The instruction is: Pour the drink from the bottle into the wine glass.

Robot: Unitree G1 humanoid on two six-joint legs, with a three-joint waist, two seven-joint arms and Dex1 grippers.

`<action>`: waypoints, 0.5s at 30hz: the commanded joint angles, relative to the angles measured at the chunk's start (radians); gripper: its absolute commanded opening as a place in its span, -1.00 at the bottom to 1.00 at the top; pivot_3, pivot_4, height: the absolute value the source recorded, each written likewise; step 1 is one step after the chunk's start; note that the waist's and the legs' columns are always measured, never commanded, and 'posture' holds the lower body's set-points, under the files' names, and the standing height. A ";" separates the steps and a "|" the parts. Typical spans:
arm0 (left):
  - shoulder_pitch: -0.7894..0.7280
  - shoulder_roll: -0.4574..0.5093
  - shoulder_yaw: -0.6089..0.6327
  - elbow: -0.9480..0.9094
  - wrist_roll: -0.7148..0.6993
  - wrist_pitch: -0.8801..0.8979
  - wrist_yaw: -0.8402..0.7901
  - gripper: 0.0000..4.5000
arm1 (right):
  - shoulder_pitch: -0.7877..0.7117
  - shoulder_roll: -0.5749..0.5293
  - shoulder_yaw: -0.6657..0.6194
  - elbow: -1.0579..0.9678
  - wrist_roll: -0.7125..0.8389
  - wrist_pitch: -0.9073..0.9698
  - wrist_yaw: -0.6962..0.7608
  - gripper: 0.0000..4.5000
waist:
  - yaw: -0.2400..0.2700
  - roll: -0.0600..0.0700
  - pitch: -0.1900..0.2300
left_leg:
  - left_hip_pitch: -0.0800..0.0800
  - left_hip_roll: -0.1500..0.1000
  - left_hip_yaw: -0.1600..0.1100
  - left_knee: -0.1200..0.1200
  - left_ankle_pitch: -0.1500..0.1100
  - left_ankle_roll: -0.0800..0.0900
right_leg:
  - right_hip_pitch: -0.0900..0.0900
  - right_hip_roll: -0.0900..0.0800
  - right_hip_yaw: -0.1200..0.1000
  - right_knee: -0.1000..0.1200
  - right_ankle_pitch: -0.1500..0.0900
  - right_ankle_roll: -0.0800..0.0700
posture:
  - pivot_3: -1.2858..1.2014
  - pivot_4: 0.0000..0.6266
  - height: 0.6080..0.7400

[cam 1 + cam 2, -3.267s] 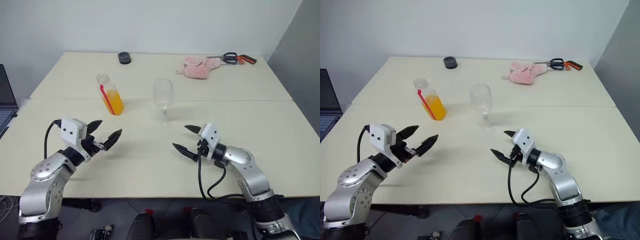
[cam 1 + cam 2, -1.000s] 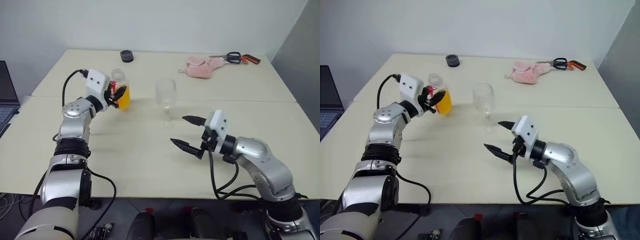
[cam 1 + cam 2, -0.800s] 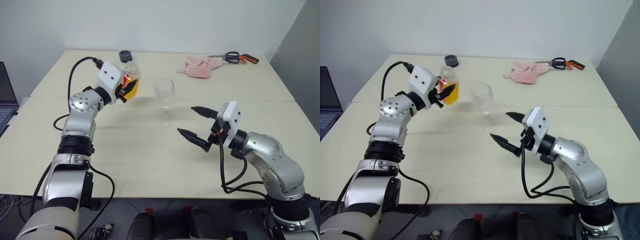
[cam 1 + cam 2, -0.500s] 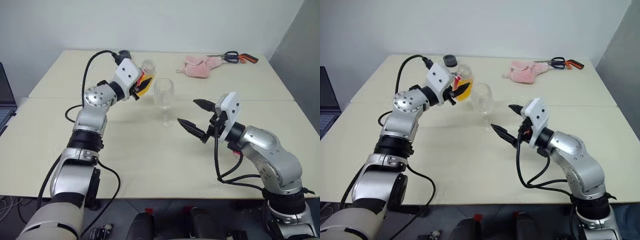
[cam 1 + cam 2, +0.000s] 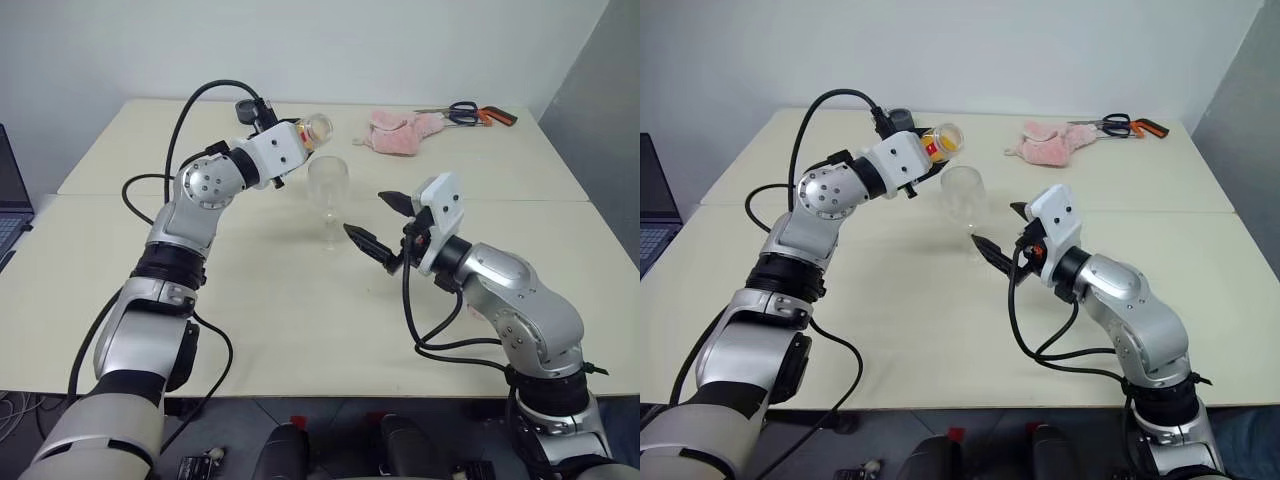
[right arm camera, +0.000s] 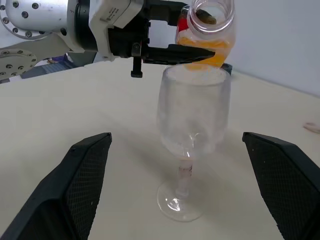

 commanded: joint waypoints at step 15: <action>-0.072 0.075 -0.025 0.033 0.106 -0.154 0.072 -0.27 | 0.089 -0.122 -0.084 -0.059 0.058 -0.132 0.158 1.00 | 0.000 0.000 0.000 | 0.000 0.000 0.000 0.000 0.000 0.000 | 0.000 0.000 0.000 0.000 0.000 0.000 | 0.03 -0.52 1.00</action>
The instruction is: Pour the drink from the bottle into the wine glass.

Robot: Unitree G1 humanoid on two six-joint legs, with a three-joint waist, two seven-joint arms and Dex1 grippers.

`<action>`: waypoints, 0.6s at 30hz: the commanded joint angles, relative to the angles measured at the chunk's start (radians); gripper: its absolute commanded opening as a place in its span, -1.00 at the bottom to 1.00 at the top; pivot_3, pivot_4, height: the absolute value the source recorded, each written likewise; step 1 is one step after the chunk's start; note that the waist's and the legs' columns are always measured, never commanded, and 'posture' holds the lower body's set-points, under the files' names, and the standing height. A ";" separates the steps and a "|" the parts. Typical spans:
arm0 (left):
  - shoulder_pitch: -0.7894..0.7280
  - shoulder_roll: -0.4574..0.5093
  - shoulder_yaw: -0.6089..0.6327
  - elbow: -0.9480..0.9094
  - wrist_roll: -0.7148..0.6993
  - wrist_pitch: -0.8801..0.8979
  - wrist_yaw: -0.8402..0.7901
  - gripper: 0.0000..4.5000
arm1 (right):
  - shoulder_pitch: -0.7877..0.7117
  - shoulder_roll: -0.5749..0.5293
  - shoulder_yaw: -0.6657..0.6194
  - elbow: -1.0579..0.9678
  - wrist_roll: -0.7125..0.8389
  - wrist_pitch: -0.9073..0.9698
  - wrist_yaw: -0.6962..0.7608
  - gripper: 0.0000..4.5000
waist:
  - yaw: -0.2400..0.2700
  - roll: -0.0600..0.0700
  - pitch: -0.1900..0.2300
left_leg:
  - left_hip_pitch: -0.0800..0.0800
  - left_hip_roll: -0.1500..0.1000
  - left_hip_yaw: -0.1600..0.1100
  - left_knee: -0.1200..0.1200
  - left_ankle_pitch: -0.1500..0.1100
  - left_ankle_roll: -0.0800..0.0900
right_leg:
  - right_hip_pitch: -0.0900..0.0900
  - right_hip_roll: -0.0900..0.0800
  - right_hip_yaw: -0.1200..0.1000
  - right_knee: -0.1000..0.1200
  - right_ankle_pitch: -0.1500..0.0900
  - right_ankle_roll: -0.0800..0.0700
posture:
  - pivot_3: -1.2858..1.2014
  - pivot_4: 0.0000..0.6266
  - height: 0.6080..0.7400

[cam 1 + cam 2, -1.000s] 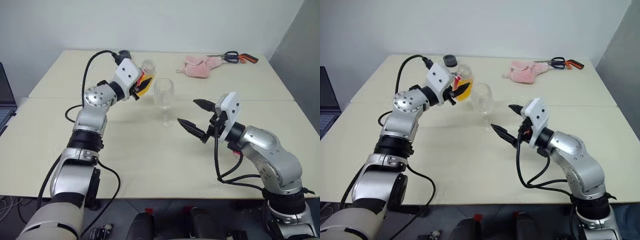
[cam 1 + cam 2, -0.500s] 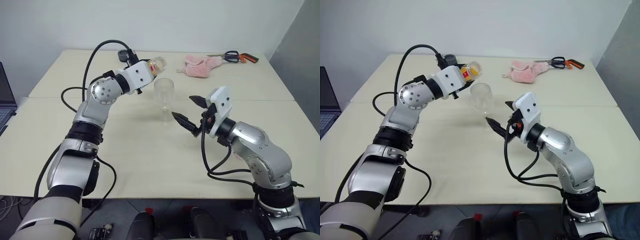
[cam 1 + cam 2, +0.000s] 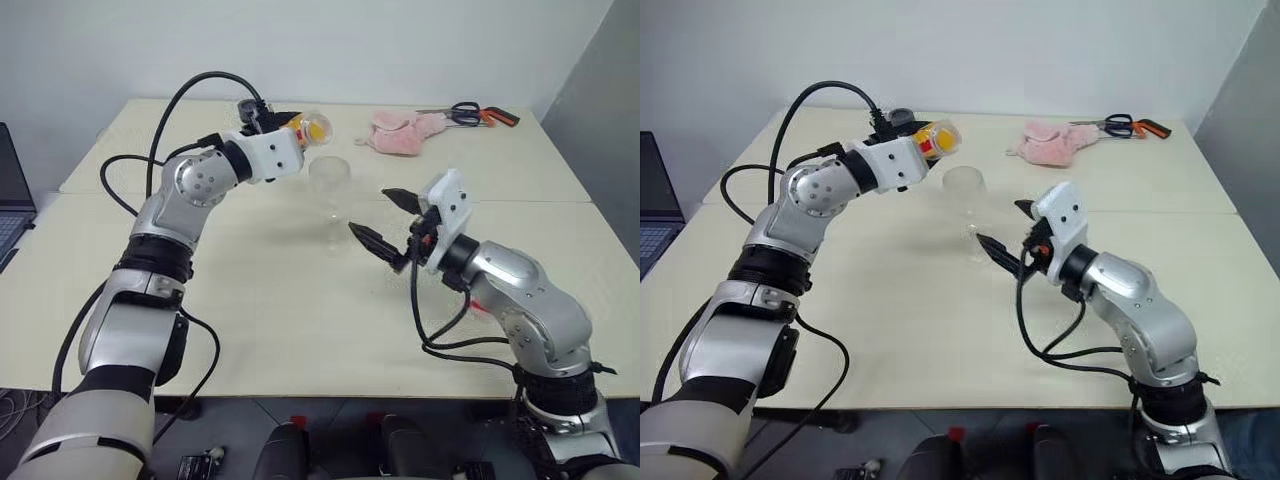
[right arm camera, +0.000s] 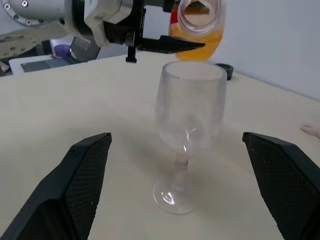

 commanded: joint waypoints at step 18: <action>-0.102 0.043 -0.042 0.056 0.109 -0.120 0.120 -0.27 | 0.021 -0.025 -0.044 -0.062 0.072 -0.033 0.049 1.00 | 0.000 0.000 0.000 | 0.000 0.000 0.000 0.000 0.000 0.000 | 0.000 0.000 0.000 0.000 0.000 0.000 | 0.03 -0.52 1.00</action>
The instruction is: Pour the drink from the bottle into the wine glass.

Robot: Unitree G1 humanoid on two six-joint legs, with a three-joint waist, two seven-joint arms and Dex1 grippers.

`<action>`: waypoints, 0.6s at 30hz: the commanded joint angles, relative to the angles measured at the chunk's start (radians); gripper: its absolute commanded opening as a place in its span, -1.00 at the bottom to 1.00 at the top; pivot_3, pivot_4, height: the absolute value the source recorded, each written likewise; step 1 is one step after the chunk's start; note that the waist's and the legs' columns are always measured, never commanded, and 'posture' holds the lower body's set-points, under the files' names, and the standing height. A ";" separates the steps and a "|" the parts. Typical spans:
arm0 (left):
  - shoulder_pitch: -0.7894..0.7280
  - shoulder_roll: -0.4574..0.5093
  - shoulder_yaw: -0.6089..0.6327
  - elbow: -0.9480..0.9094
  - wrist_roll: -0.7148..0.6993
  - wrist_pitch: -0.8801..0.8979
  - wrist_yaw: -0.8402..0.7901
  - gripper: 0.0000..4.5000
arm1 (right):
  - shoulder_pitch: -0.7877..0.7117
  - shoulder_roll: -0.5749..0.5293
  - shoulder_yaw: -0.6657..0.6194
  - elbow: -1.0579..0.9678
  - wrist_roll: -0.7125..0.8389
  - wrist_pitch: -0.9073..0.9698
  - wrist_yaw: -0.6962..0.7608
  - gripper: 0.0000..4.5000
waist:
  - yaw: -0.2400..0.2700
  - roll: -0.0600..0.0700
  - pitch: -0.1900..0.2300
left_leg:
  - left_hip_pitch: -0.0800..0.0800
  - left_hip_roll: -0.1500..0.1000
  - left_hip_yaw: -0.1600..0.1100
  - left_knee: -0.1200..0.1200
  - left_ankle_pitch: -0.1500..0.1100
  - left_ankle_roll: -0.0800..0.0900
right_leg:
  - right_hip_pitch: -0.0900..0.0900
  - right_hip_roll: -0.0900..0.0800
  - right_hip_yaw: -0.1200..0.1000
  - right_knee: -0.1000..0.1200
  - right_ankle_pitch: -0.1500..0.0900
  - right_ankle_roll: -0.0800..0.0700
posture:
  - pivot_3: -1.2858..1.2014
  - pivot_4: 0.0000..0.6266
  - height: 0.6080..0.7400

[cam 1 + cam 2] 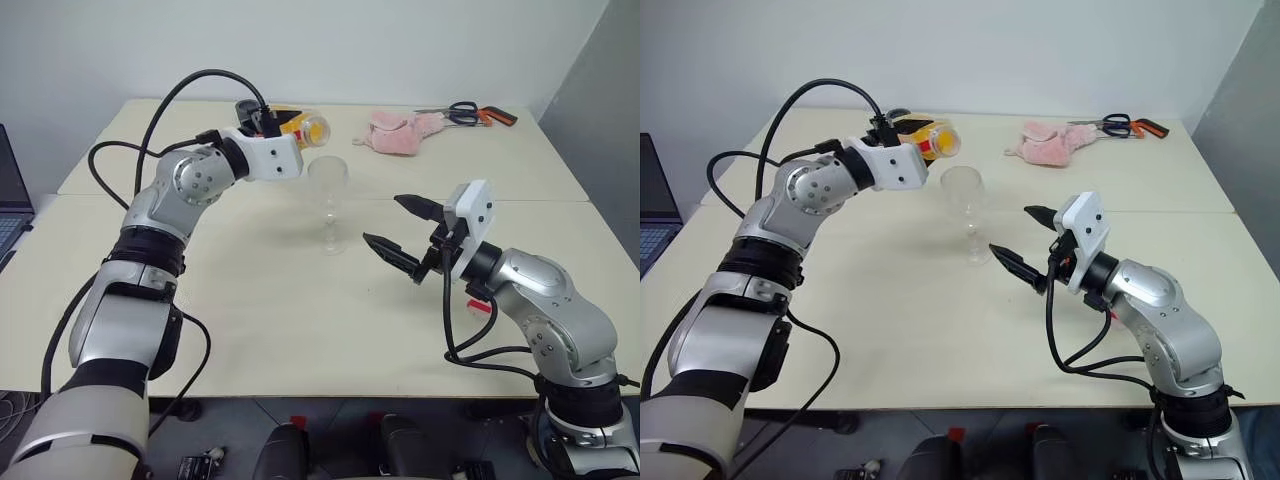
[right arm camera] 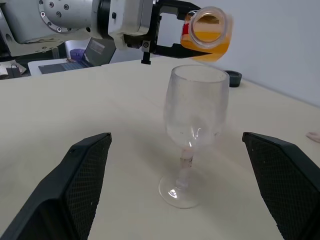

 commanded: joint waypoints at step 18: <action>-0.080 0.030 -0.029 -0.015 0.080 -0.064 0.107 -0.27 | 0.009 0.001 -0.004 -0.062 0.043 0.022 -0.019 1.00 | 0.000 0.000 0.000 | 0.000 0.000 0.000 0.000 0.000 0.000 | 0.000 0.000 0.000 0.000 0.000 0.000 | 0.03 -0.52 1.00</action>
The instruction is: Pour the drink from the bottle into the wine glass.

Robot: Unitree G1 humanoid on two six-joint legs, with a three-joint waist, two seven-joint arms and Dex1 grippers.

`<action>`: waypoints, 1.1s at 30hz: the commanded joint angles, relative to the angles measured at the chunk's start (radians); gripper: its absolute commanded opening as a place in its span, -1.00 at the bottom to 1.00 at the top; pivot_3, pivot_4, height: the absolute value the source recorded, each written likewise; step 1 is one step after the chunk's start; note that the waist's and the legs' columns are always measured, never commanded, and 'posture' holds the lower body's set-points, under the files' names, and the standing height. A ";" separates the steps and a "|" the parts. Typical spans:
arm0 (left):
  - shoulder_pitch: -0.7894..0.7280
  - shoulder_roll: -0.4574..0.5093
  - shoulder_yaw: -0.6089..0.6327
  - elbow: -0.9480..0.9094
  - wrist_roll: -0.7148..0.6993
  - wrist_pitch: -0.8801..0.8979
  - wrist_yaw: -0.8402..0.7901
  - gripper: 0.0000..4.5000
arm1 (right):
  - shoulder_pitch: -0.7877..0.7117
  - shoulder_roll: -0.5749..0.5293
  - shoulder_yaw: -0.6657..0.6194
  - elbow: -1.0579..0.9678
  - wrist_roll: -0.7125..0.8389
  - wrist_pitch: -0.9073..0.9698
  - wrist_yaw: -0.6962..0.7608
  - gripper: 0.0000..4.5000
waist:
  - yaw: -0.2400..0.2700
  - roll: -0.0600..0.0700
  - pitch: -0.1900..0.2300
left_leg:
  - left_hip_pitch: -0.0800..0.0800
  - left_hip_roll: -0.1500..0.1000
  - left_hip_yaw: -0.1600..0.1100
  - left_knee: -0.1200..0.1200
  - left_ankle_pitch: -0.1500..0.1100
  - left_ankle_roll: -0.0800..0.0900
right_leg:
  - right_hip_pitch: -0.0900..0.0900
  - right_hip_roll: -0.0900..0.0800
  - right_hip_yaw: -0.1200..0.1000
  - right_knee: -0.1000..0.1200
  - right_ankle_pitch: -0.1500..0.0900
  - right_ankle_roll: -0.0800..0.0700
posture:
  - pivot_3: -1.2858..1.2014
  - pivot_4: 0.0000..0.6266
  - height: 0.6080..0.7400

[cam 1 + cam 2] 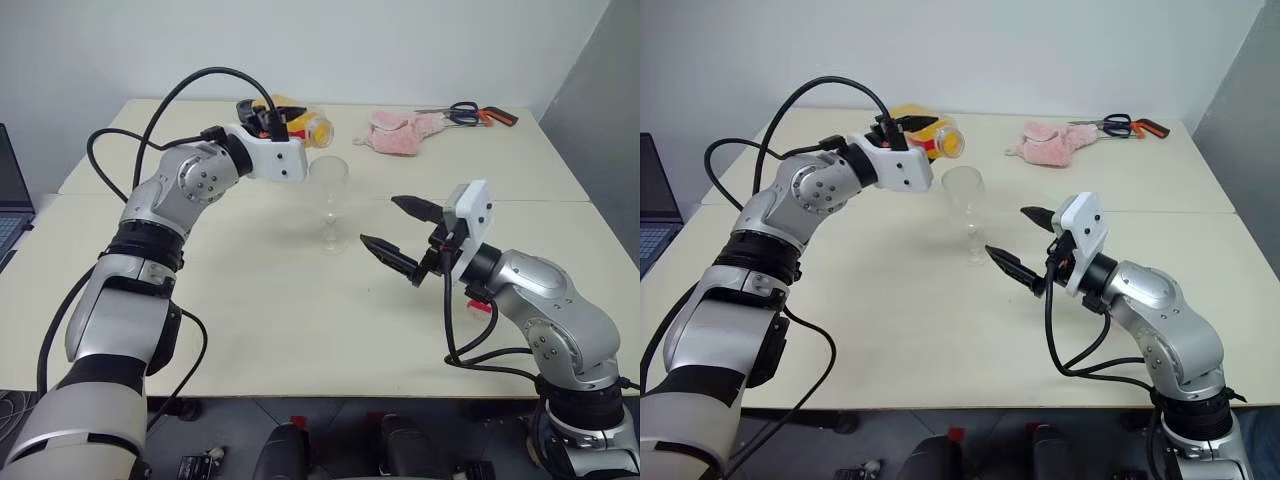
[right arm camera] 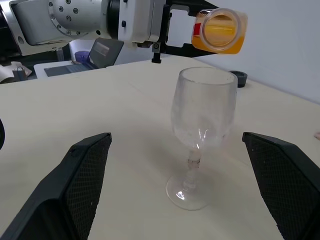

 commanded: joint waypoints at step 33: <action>-0.077 0.058 -0.029 0.018 0.073 -0.074 0.121 -0.27 | 0.003 -0.002 -0.003 -0.020 0.006 -0.030 0.008 1.00 | 0.000 0.000 0.000 | 0.000 0.000 0.000 0.000 0.000 0.000 | 0.000 0.000 0.000 0.000 0.000 0.000 | 0.03 -0.52 1.00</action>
